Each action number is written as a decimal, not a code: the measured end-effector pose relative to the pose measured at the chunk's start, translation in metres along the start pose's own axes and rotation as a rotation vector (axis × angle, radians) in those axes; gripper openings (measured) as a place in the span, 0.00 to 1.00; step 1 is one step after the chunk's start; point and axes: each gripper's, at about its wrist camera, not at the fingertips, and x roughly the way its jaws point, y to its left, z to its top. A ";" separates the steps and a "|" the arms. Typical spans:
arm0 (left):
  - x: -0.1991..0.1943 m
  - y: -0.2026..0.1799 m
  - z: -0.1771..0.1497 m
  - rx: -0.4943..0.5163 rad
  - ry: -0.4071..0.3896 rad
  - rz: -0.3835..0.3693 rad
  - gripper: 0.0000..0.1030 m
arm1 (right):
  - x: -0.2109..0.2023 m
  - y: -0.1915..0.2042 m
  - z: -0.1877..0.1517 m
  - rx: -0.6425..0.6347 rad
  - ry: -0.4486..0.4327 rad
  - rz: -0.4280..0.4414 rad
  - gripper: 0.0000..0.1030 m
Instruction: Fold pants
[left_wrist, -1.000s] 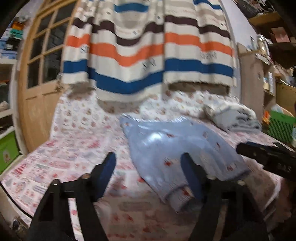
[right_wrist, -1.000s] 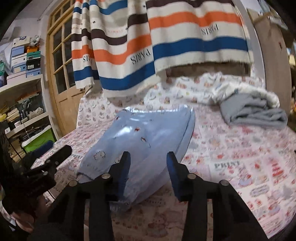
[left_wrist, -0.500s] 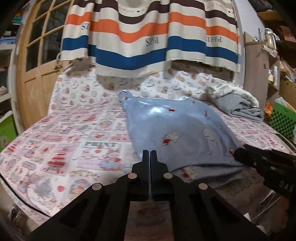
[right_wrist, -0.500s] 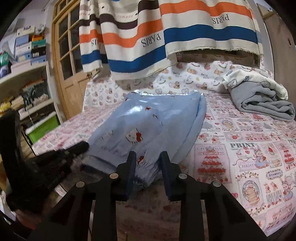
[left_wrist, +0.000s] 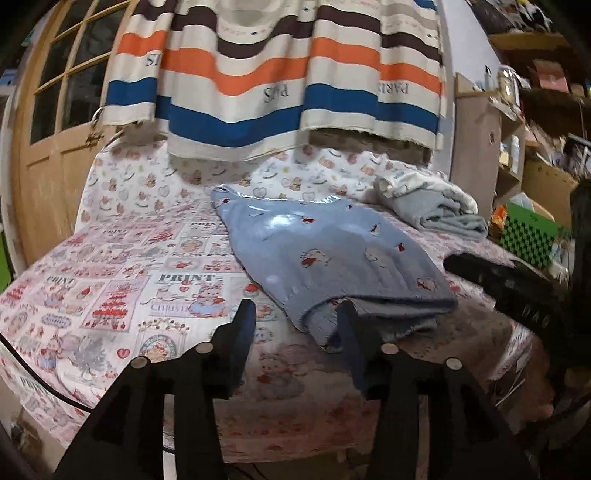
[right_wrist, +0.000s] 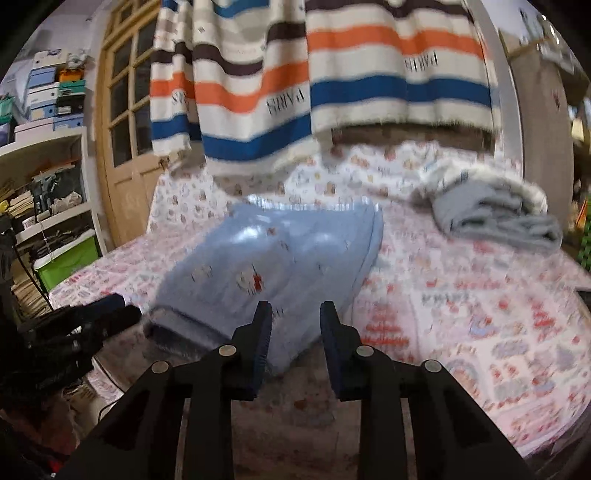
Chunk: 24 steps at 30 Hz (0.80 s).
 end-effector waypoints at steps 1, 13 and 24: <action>0.003 -0.001 0.000 0.007 0.014 0.002 0.44 | -0.001 0.002 0.003 -0.004 -0.011 0.012 0.27; 0.033 -0.008 0.002 0.004 0.093 -0.023 0.20 | 0.016 0.021 0.006 -0.065 0.040 0.147 0.28; 0.030 0.000 0.029 -0.050 0.065 -0.079 0.12 | 0.036 0.037 -0.012 -0.205 0.180 0.242 0.50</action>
